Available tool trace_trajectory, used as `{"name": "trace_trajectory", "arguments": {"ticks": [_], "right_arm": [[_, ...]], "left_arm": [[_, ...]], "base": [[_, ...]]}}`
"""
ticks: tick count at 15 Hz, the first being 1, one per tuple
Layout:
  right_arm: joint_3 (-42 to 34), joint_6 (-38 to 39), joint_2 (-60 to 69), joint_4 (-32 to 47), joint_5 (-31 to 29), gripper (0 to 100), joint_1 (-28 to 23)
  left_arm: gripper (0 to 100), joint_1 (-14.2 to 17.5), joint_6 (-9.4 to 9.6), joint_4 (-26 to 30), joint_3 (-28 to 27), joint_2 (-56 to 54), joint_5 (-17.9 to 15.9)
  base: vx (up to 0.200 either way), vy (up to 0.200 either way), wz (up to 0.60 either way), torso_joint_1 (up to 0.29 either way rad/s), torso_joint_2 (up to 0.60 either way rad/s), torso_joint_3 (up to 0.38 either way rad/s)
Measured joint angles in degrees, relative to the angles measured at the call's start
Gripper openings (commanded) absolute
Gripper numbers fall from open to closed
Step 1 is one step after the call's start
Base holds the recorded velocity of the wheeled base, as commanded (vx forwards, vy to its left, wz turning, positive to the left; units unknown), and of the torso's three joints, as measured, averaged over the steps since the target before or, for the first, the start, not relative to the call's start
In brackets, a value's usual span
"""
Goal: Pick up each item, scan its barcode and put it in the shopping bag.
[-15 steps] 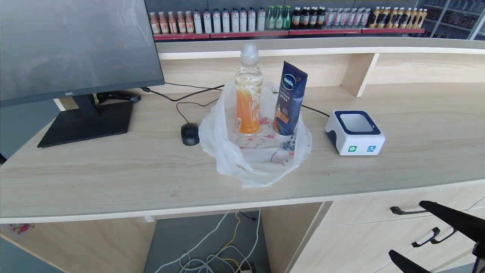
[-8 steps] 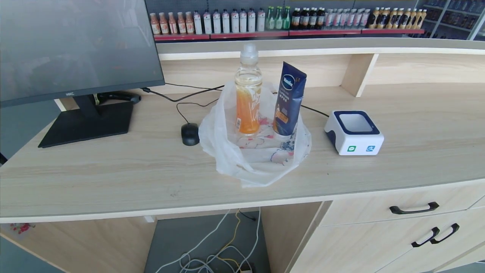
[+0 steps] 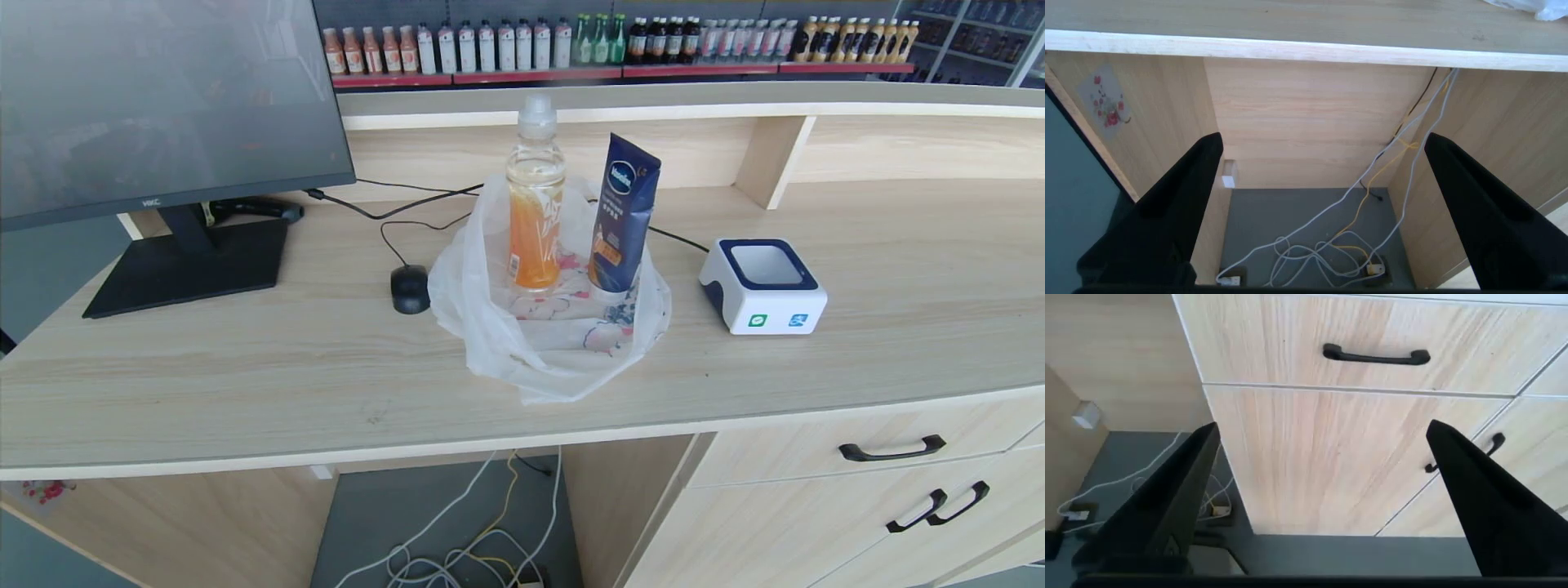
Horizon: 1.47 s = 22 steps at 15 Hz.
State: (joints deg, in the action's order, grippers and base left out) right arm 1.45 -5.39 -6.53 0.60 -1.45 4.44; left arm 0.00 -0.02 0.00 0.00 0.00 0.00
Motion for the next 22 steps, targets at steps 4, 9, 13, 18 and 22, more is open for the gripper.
{"name": "trace_trajectory", "arguments": {"ticks": [4, 9, 13, 18, 22], "right_arm": [[-0.09, 0.33, 2.40, 0.09, 0.15, 100, -5.28], [-0.68, 1.10, 6.18, -1.99, 0.56, 100, -4.99], [-1.12, 6.47, 6.56, -0.71, 0.41, 100, -4.84], [-1.43, 7.17, 6.56, -0.50, 0.30, 100, -4.77], [-1.45, 7.11, 6.56, -0.50, 0.30, 100, -4.77]], "left_arm": [[100, 0.07, -0.11, 0.00, 0.00, 0.00, 0.00], [100, 0.02, -0.07, 0.00, 0.00, 0.00, 0.00], [100, 0.02, -0.20, 0.02, 0.00, 0.00, 0.00], [100, 0.07, -0.20, 0.00, 0.00, 0.00, -0.02], [100, 0.07, -0.22, 0.00, 0.00, 0.00, 0.00]], "base": [[0.000, 0.000, 0.00, 0.000, 0.00, 0.000], [0.000, 0.000, 0.00, 0.000, 0.00, 0.000], [-0.100, 0.000, 0.00, 0.000, 0.00, 0.001], [0.000, 0.000, 0.00, 0.000, 0.00, 0.000], [0.000, 0.000, 0.00, 0.000, 0.00, 0.000]]}}
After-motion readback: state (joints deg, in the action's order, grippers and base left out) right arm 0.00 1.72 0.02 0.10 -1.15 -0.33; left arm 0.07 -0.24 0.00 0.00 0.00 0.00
